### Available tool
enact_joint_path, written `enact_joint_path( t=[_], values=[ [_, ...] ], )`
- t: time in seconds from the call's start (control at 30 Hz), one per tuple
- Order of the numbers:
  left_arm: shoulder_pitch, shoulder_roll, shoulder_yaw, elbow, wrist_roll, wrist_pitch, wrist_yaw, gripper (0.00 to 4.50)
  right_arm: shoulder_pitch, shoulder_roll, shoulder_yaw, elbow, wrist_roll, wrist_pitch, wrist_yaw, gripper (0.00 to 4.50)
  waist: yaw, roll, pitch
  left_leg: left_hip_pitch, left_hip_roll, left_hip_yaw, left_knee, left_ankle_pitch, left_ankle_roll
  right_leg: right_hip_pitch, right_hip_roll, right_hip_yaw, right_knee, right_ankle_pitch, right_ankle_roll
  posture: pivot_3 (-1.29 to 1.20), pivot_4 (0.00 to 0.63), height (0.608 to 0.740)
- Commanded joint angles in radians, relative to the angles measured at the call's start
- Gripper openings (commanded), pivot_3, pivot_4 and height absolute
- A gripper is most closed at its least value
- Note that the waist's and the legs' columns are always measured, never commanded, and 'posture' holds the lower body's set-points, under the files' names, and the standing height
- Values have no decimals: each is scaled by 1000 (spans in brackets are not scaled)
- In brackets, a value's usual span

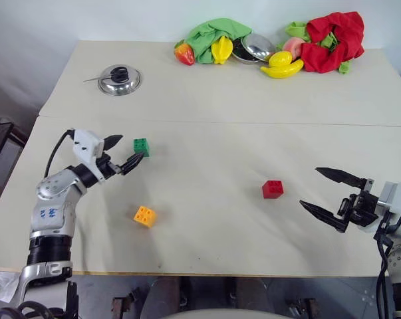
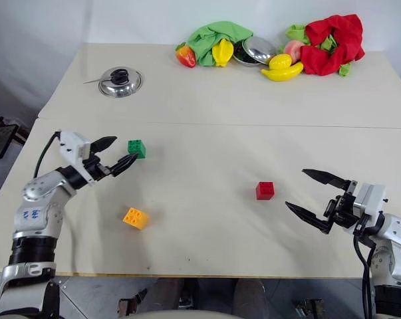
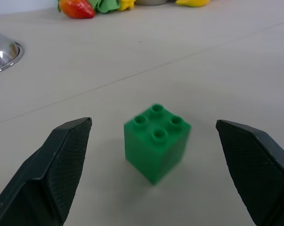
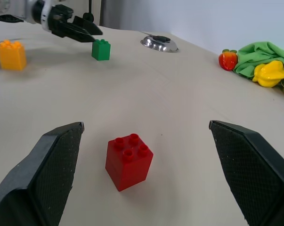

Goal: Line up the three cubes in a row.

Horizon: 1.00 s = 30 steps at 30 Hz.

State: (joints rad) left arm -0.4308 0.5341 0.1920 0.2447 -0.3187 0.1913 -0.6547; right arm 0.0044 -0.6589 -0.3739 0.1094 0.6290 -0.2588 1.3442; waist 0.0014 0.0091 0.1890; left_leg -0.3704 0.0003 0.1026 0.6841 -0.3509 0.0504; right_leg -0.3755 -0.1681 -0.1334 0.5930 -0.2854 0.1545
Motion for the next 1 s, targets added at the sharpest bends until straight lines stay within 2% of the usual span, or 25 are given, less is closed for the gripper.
enact_joint_path(
  t=[0.03, 0.17, 0.27, 0.43, 0.63, 0.73, 1.0],
  values=[
    [12, -24, -1, -127, 21, 112, 124, 4500, 25, 0, -25, -63, 29, 12, -8, 4465, -3, 0, 0, 0, 0, 0, 0, 0, 0, 0, 0, 0, 0, 0, 0, 0, 150, 740],
    [61, -97, 16, -299, 22, 301, 308, 4500, 40, 9, -22, -87, 36, 27, -18, 4465, -1, 0, 0, 0, 0, 0, 0, 0, 0, 0, 0, 1, 0, 0, 0, 0, 150, 740],
    [86, -138, -12, -370, 59, 365, 394, 4500, 41, 20, -13, -95, 35, 34, -27, 4465, 2, 0, 0, 0, 0, -1, 1, 0, 0, 1, 0, 1, 0, 0, 0, 0, 150, 740],
    [85, -221, -2, -373, 84, 418, 515, 4500, 22, 33, 3, -93, 27, 42, -29, 4465, 13, -1, 0, 0, 0, -1, 1, 0, 0, 1, 0, 1, 0, 0, 0, 0, 150, 740],
    [39, -275, -36, -319, 106, 390, 539, 4500, -8, 37, 19, -76, 21, 49, -23, 4465, 26, -1, 0, 0, 0, -1, 1, 0, 0, 1, 0, 1, 0, 0, 0, 0, 150, 740],
    [21, -275, -40, -282, 119, 366, 535, 3952, -9, 42, 29, -77, 18, 53, -23, 4500, 26, -1, 0, 0, 0, -1, 1, 0, 0, 1, 0, 1, 0, 0, 0, 0, 150, 740],
    [16, -225, -33, -253, 115, 347, 474, 1497, 3, 59, 47, -89, 11, 53, -30, 4500, 25, -1, 0, 0, 0, -1, 1, 0, 0, 1, 0, 1, 0, 0, 0, 0, 150, 740]
  ],
)
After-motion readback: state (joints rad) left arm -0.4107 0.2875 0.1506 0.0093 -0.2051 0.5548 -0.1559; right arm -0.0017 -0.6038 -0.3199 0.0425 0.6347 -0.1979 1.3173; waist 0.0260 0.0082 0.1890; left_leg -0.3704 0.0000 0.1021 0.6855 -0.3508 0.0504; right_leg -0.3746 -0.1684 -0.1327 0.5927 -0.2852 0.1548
